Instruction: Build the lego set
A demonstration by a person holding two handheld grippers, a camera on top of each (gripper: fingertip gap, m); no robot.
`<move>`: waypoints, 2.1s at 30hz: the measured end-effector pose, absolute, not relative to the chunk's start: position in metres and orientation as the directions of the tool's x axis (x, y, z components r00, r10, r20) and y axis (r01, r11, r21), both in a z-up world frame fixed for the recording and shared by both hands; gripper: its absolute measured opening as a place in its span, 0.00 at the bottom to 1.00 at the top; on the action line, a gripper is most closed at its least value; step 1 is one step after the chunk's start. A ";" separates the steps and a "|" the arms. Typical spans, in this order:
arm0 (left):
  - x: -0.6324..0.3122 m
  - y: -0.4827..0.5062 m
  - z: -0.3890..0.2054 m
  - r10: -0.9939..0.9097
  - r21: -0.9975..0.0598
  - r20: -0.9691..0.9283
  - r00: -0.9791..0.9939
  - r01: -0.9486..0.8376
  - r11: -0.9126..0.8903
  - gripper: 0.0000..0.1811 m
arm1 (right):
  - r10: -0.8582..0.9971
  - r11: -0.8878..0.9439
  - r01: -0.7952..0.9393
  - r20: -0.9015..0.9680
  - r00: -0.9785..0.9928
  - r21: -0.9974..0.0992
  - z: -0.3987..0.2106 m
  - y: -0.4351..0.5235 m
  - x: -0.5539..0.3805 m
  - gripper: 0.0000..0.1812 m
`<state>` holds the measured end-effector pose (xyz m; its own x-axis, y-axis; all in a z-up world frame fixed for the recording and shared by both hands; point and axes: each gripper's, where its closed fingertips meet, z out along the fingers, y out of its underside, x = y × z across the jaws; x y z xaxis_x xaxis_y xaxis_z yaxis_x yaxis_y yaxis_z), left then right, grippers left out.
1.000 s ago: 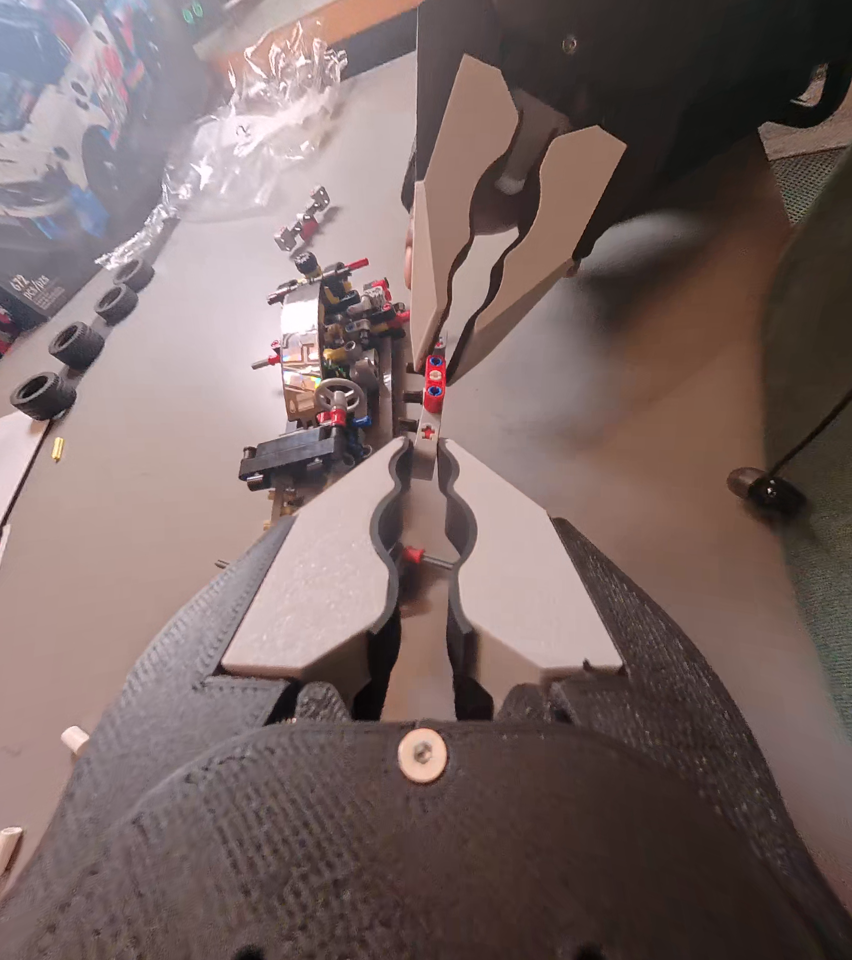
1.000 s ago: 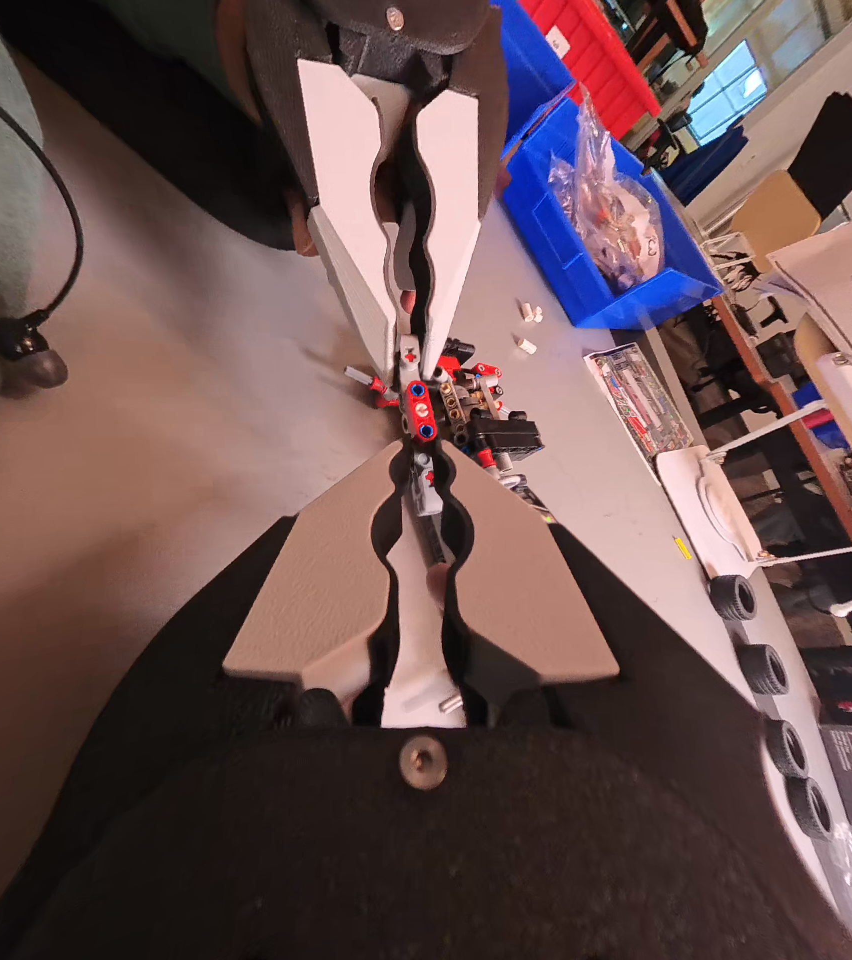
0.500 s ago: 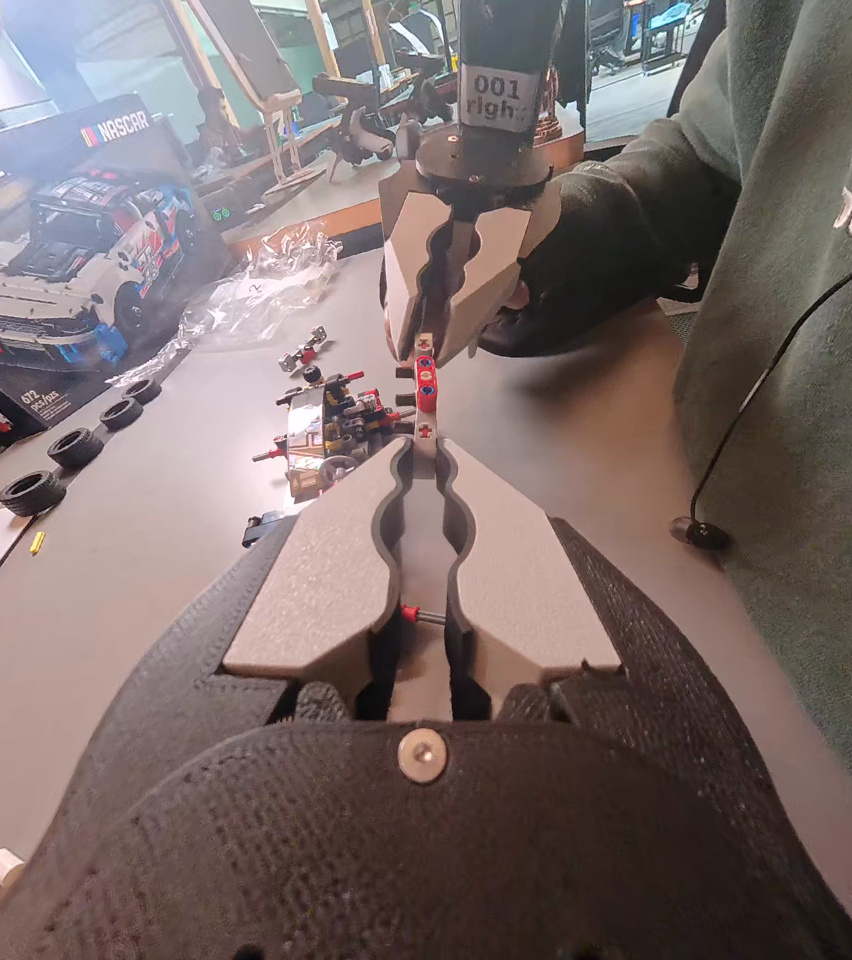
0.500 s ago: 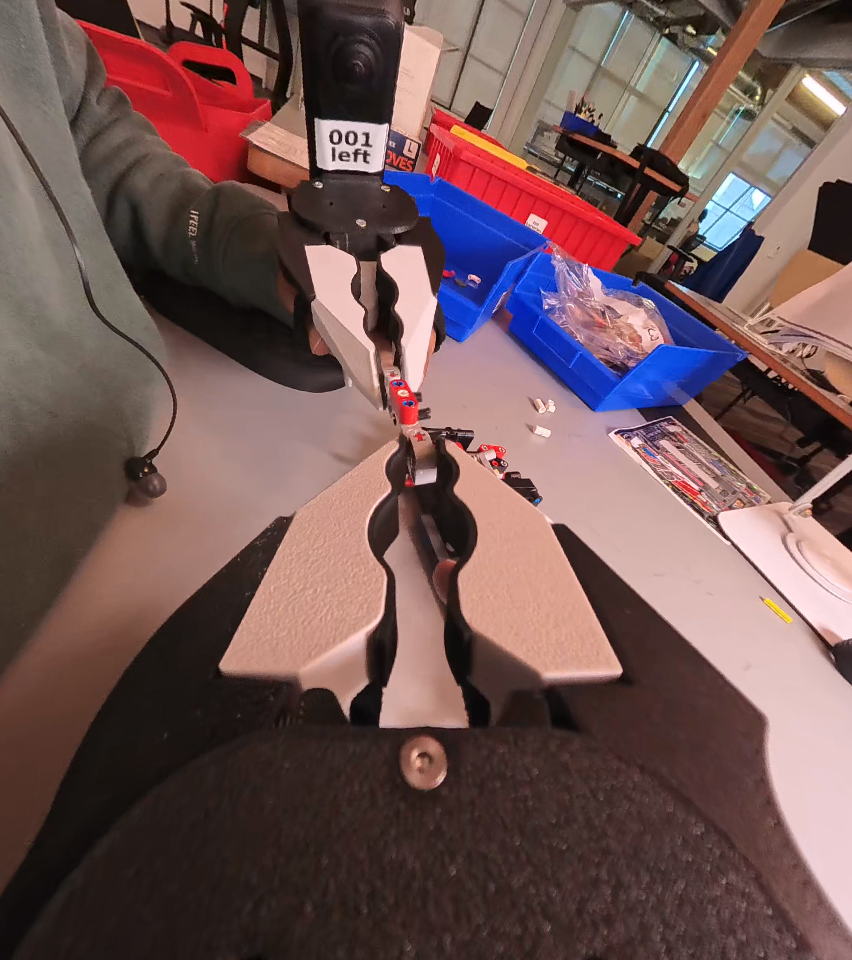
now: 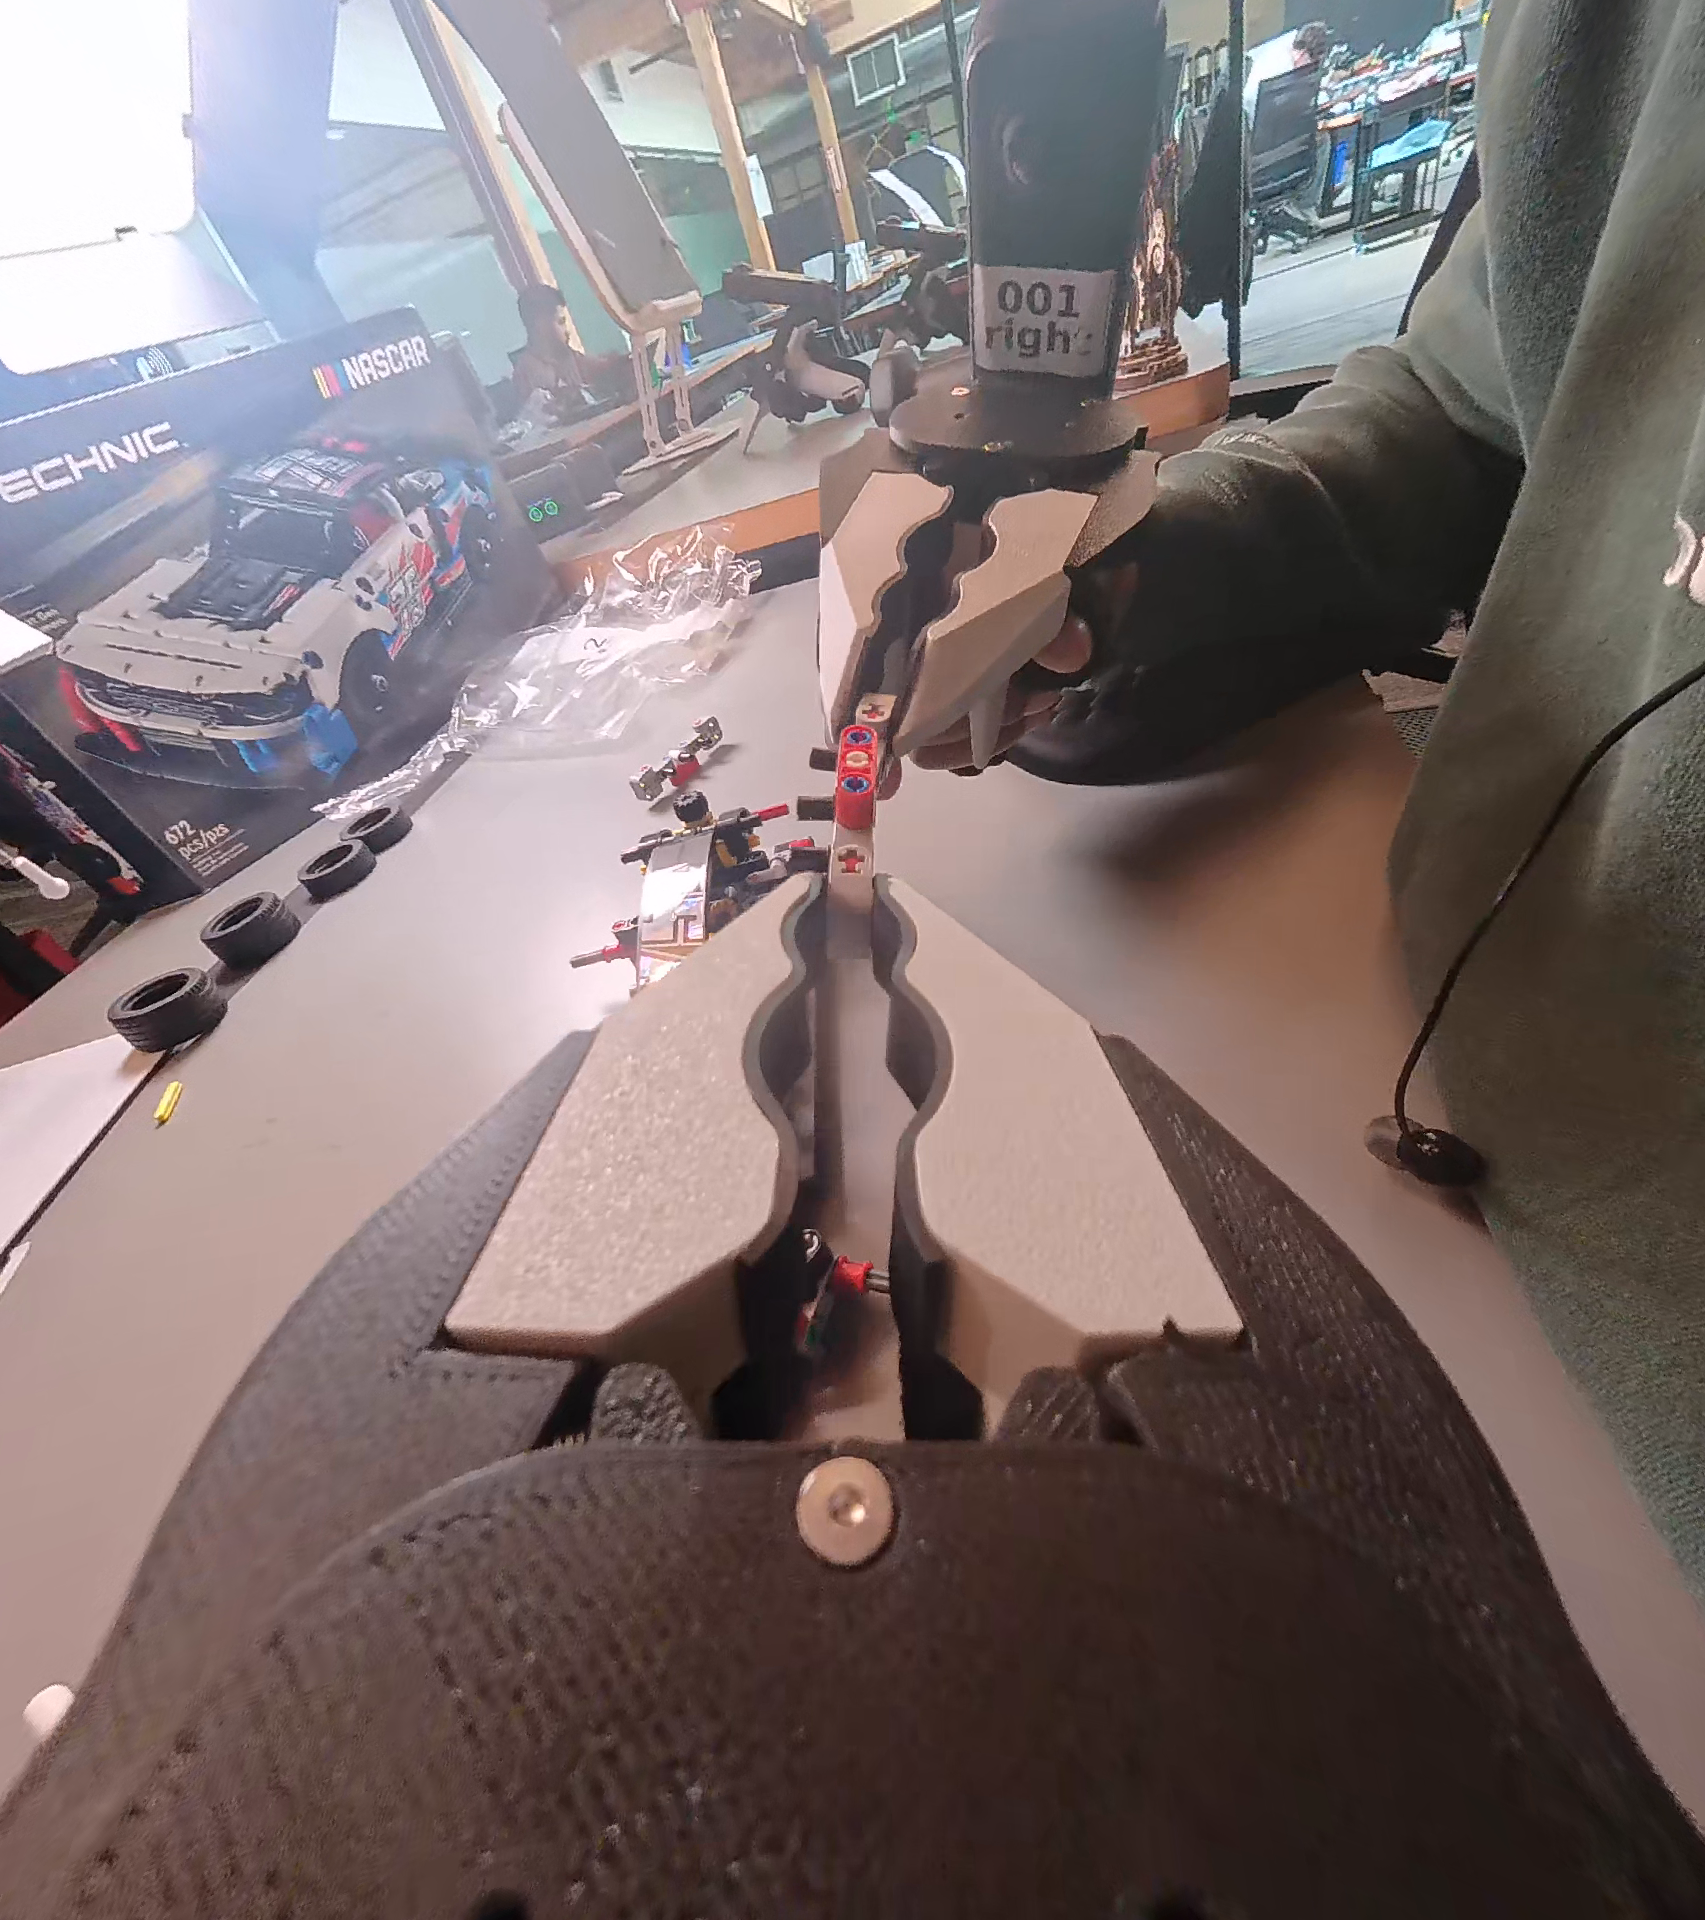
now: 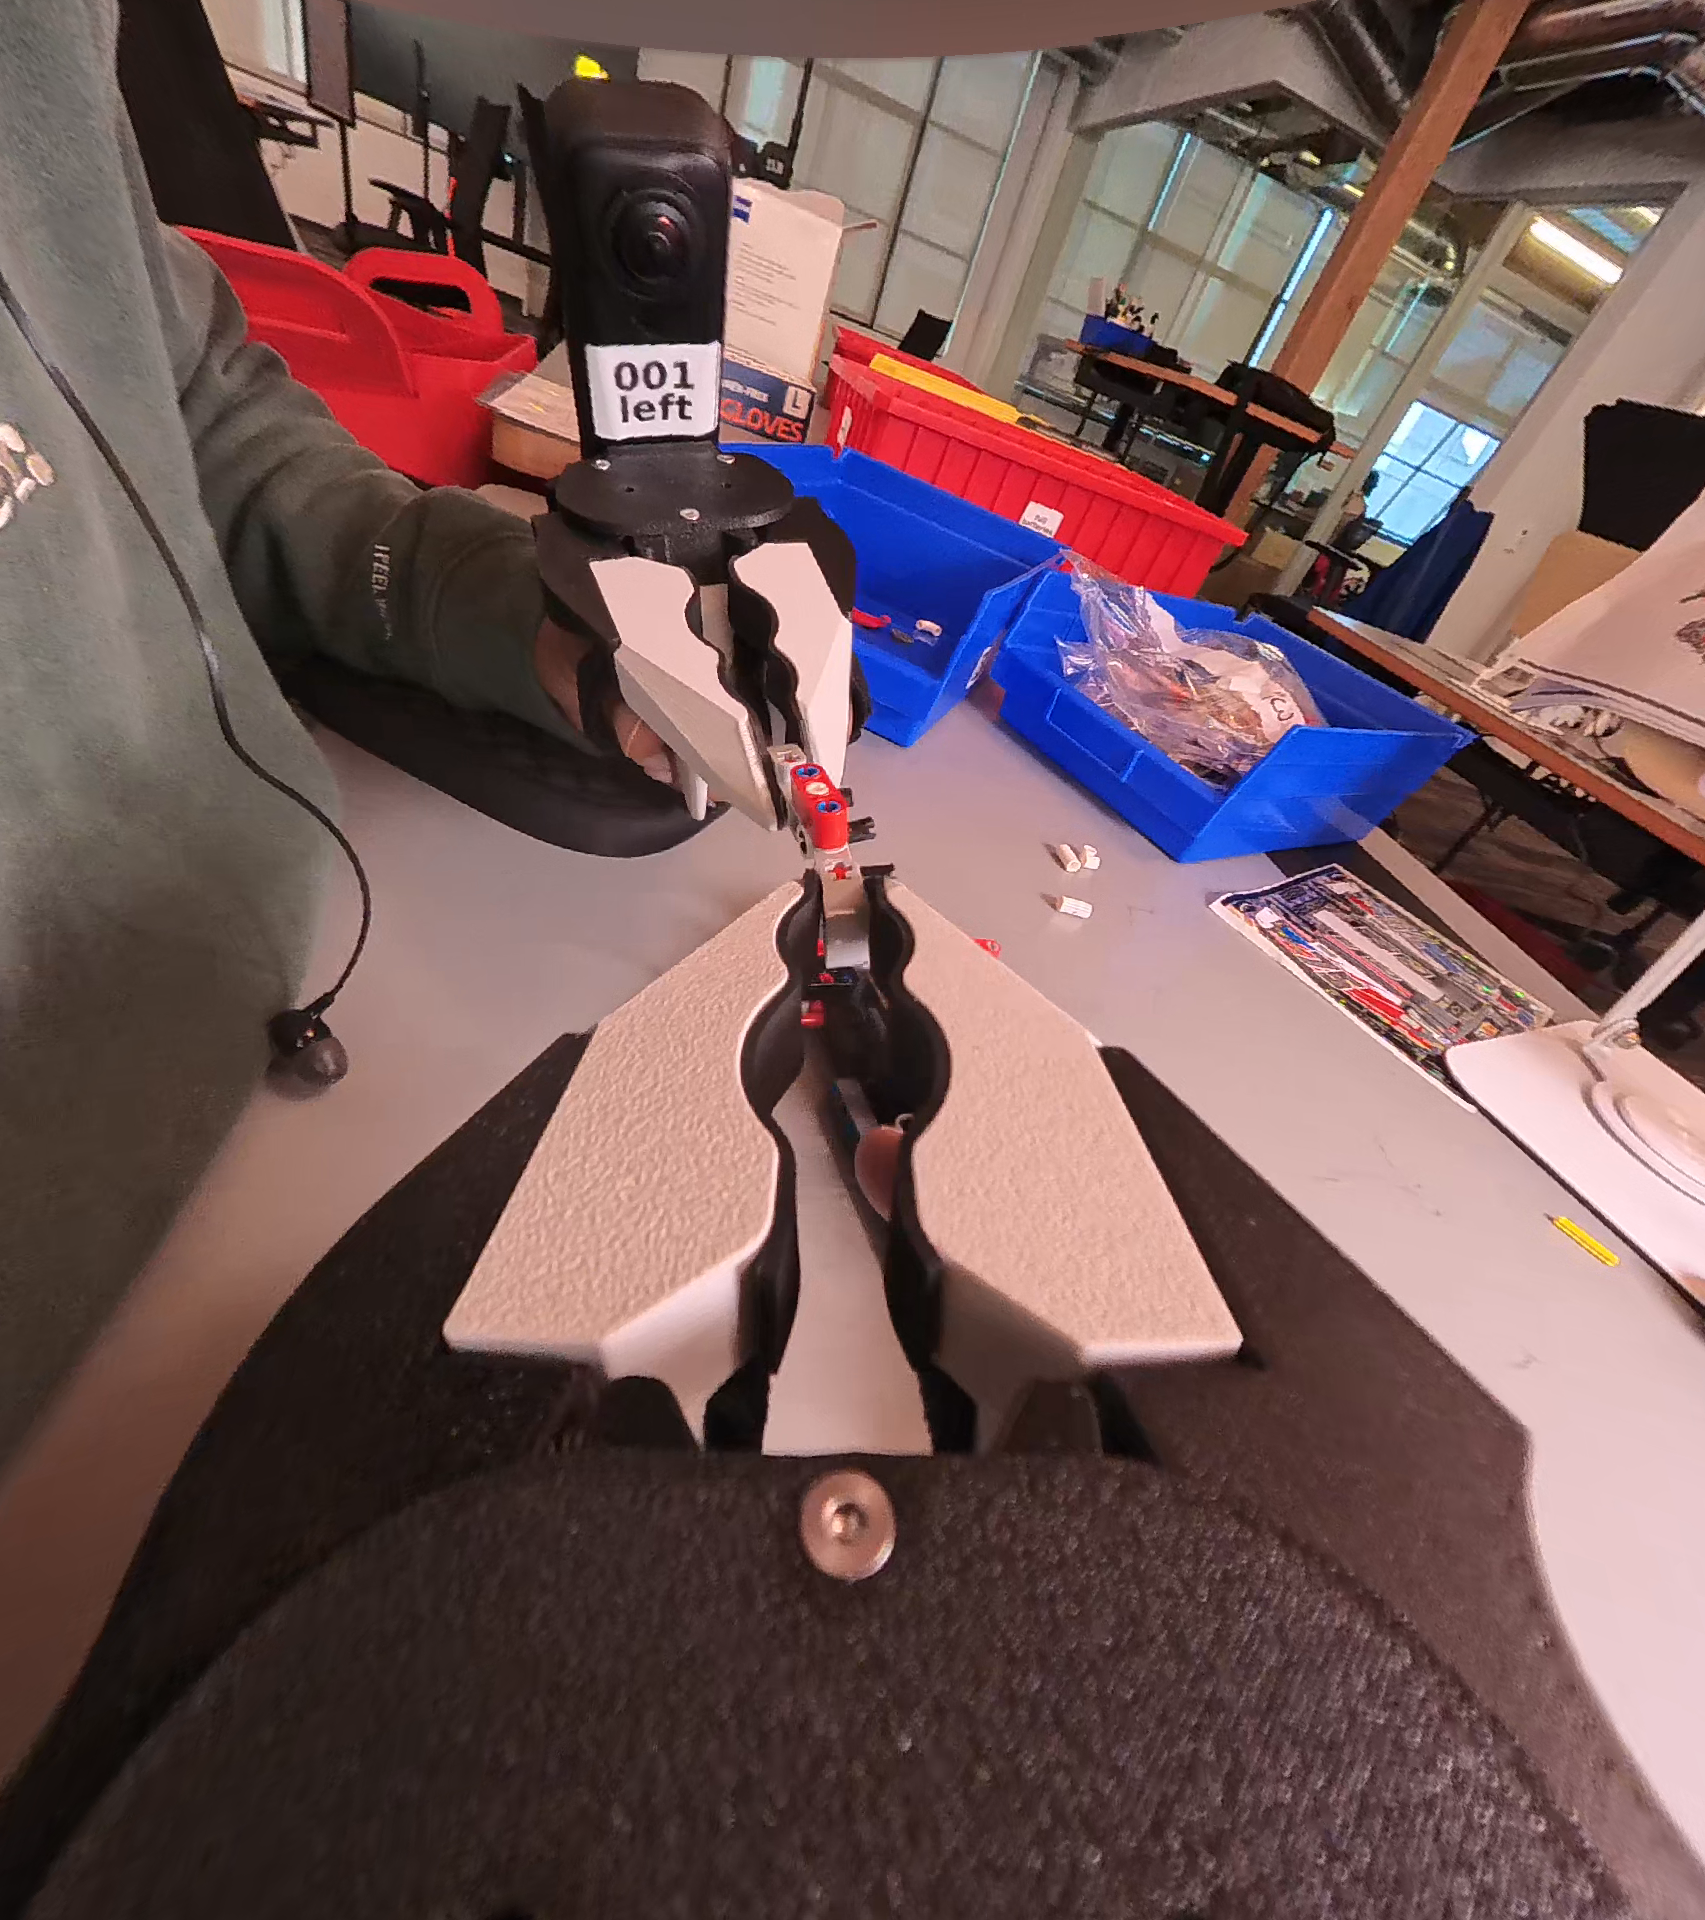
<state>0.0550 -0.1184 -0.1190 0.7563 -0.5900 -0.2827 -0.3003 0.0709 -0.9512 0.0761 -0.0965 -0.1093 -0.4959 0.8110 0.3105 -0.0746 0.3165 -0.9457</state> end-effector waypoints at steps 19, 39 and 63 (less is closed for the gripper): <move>0.071 -0.127 -0.120 -0.681 -0.952 -0.273 0.680 -0.292 0.090 0.03 | 0.701 0.307 -0.067 0.273 -0.659 -0.949 -0.113 -0.106 0.094 0.03; 0.072 -0.130 -0.117 -0.689 -0.953 -0.276 0.670 -0.284 0.106 0.03 | 0.694 0.303 -0.075 0.274 -0.665 -0.950 -0.111 -0.108 0.096 0.03; 0.075 -0.134 -0.117 -0.716 -0.956 -0.264 0.646 -0.272 0.106 0.03 | 0.677 0.307 -0.068 0.268 -0.685 -0.949 -0.112 -0.112 0.099 0.03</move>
